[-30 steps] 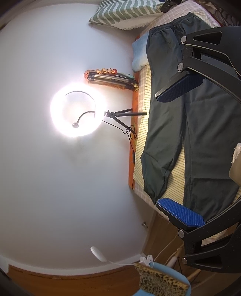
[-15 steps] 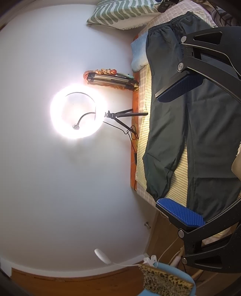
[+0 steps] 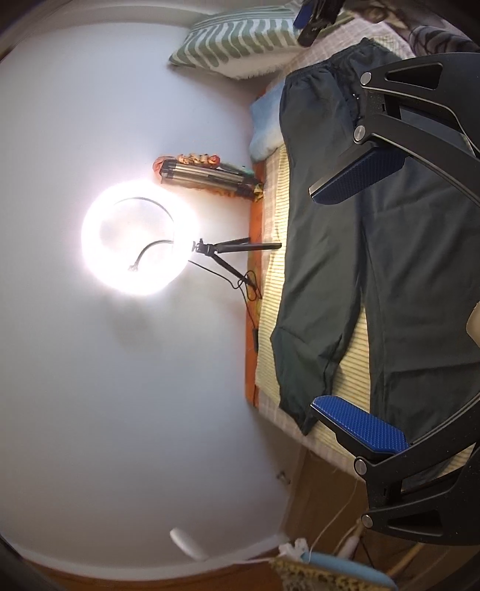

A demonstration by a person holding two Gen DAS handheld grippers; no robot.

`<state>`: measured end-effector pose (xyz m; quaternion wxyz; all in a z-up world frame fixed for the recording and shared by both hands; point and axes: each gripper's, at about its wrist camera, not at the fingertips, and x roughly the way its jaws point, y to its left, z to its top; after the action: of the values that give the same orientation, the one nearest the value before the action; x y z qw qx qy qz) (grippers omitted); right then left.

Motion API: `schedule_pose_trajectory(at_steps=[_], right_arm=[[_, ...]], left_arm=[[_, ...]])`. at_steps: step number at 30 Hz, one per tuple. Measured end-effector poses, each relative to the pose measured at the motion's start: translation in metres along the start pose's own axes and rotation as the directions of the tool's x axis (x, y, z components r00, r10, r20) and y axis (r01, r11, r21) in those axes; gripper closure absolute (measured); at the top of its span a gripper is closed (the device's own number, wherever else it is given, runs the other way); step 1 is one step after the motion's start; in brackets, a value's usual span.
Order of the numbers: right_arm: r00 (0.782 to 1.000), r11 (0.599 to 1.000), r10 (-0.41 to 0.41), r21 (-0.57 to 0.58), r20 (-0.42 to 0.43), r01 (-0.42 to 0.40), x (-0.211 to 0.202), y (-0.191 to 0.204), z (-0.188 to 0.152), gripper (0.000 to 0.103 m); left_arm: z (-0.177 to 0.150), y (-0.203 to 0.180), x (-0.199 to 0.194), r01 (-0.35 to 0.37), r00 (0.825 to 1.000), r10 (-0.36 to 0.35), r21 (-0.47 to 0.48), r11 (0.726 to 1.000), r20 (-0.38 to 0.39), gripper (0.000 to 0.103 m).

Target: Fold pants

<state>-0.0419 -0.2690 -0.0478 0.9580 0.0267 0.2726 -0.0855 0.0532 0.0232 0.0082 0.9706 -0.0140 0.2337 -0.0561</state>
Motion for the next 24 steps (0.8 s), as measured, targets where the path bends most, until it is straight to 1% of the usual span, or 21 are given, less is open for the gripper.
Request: schedule_pose_trajectory(at_steps=[2,4,7,9,11,12,13,14,16,18,21,24], right_arm=[[1.000,1.000,0.017,-0.019,-0.004,-0.017,0.009,0.005,0.006,0.001],[0.999,0.998,0.049,-0.040,-0.015,-0.049,0.021,0.011,0.012,0.001],[0.994,0.990,0.103,-0.088,-0.039,-0.106,0.042,0.023,0.021,0.001],[0.992,0.984,0.113,-0.130,-0.052,-0.119,0.055,0.032,0.027,0.001],[0.988,0.974,0.139,-0.170,-0.067,-0.148,0.069,0.042,0.033,0.001],[0.987,0.970,0.144,-0.184,-0.076,-0.156,0.078,0.048,0.037,0.001],[0.985,0.968,0.148,-0.192,-0.085,-0.162,0.087,0.052,0.040,0.001],[0.983,0.965,0.159,-0.197,-0.093,-0.174,0.095,0.056,0.044,0.001],[0.978,0.957,0.179,-0.212,-0.107,-0.199,0.111,0.064,0.051,0.001],[0.977,0.946,0.180,-0.251,-0.114,-0.204,0.128,0.073,0.059,0.001],[0.974,0.924,0.185,-0.313,-0.132,-0.218,0.156,0.086,0.067,0.001],[0.970,0.900,0.186,-0.369,-0.158,-0.233,0.185,0.095,0.071,0.001]], left_arm=[[0.002,0.013,0.003,-0.030,1.000,0.030,0.005,1.000,-0.004,0.000],[0.006,0.028,0.006,-0.071,0.997,0.072,0.022,0.997,-0.012,0.000],[0.014,0.050,0.012,-0.110,0.993,0.111,0.039,0.993,-0.032,0.001],[0.022,0.070,0.019,-0.146,0.988,0.149,0.052,0.988,-0.049,0.002],[0.033,0.093,0.028,-0.175,0.982,0.179,0.062,0.983,-0.062,0.002],[0.038,0.103,0.034,-0.186,0.979,0.189,0.057,0.981,-0.071,0.005],[0.046,0.116,0.040,-0.188,0.978,0.191,0.045,0.981,-0.082,0.008],[0.051,0.125,0.045,-0.182,0.979,0.184,0.033,0.983,-0.086,0.009],[0.065,0.146,0.057,-0.174,0.981,0.173,-0.007,0.985,-0.091,0.010],[0.078,0.159,0.068,-0.166,0.982,0.163,-0.026,0.986,-0.092,0.010],[0.093,0.168,0.089,-0.153,0.982,0.148,-0.032,0.988,-0.113,0.010],[0.102,0.171,0.119,-0.133,0.979,0.126,-0.035,0.991,-0.159,0.013]])
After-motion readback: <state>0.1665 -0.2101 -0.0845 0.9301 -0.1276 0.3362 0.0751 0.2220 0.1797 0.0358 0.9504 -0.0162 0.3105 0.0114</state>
